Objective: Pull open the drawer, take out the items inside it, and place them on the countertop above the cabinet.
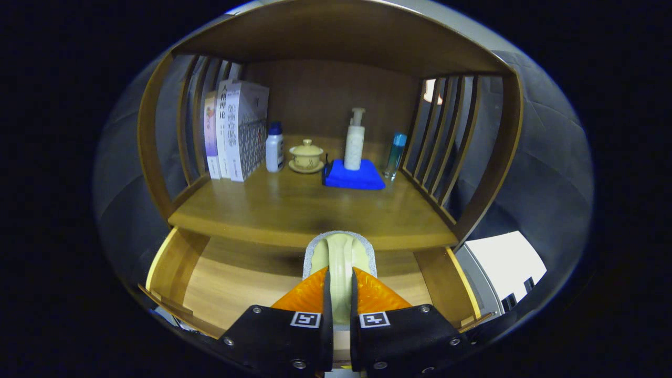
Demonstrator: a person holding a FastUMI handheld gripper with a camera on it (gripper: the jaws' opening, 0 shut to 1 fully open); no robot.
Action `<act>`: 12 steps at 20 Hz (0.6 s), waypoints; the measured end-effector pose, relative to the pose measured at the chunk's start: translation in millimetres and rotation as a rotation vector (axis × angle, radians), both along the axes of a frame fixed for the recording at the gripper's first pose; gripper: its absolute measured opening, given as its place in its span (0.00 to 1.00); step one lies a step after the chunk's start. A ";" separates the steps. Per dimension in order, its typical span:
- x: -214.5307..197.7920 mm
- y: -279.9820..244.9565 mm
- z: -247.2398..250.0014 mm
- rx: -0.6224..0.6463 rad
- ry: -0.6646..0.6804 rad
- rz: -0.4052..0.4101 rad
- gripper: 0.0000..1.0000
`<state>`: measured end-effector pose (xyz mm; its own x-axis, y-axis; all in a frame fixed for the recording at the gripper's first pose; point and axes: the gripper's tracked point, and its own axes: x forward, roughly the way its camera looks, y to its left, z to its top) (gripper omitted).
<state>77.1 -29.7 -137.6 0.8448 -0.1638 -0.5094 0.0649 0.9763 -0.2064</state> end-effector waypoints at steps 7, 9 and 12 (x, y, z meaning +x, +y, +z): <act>59.4 -10.2 28.4 -0.037 -0.145 0.015 0.14; 78.8 -5.1 23.6 -0.025 -0.163 0.043 0.14; 101.5 -0.7 16.0 -0.071 -0.171 0.077 0.14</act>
